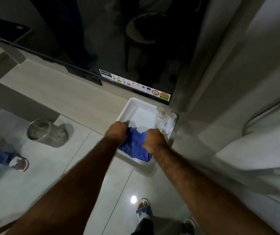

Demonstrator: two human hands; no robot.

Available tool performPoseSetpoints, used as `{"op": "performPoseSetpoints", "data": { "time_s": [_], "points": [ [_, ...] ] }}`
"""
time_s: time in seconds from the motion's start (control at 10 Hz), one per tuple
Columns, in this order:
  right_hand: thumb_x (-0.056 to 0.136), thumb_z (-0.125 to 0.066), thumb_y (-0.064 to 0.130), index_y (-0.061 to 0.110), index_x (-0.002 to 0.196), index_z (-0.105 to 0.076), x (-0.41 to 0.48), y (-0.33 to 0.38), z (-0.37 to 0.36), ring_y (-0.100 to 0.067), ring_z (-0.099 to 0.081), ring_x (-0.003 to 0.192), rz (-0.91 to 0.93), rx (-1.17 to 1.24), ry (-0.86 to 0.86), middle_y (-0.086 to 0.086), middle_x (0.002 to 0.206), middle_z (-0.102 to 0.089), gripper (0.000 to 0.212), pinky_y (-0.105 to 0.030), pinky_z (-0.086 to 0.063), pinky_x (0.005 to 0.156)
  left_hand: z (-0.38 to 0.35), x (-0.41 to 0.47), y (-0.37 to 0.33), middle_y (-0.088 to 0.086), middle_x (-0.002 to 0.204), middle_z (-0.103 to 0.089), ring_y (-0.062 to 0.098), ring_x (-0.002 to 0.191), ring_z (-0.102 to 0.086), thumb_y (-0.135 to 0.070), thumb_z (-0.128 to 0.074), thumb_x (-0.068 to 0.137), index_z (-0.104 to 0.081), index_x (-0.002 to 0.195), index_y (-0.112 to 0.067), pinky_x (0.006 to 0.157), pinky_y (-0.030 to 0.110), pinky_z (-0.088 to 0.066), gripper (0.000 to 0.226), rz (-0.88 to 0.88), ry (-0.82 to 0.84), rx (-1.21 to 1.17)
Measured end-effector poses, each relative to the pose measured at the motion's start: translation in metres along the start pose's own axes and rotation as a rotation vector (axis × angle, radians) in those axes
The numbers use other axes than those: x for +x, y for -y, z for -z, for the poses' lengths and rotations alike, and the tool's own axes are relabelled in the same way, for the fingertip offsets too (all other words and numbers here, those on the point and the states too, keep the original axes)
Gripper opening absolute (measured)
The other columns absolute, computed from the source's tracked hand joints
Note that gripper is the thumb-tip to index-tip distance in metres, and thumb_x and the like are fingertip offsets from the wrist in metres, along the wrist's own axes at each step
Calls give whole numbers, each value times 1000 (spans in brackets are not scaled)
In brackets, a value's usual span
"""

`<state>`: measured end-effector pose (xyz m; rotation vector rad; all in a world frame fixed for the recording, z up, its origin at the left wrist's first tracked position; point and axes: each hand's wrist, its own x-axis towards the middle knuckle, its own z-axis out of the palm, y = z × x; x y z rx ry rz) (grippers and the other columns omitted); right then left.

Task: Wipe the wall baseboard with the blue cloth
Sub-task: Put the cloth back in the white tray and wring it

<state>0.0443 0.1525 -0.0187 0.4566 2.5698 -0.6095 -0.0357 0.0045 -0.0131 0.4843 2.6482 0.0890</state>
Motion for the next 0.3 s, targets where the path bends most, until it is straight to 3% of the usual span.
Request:
{"op": "performPoseSetpoints", "data": {
  "time_s": [0.1, 0.2, 0.3],
  "points": [
    [101, -54, 13, 3, 124, -62, 0, 8, -5, -35, -64, 121, 42, -172, -20, -19, 131, -67, 27, -38, -51, 95, -5, 2, -5, 20, 117, -66, 39, 107, -65, -25, -51, 98, -61, 118, -8, 88, 41, -53, 28, -24, 0, 50],
    [94, -70, 22, 10, 123, -61, -8, 7, 4, -30, -68, 117, 65, -293, -121, -13, 127, -68, 33, -39, -57, 92, -7, 2, -5, 14, 129, -59, 33, 118, -56, -19, -52, 95, -53, 133, -9, 91, 40, -52, 39, -112, -112, 227],
    [90, -68, 46, 12, 121, -57, -32, -4, 23, -29, -62, 115, 161, -324, -288, -10, 123, -64, 47, -41, -55, 87, 2, -12, -8, 13, 139, -52, 32, 128, -47, -35, -60, 89, -49, 138, -9, 98, 40, -47, 57, -270, -199, 286]
  ]
}}
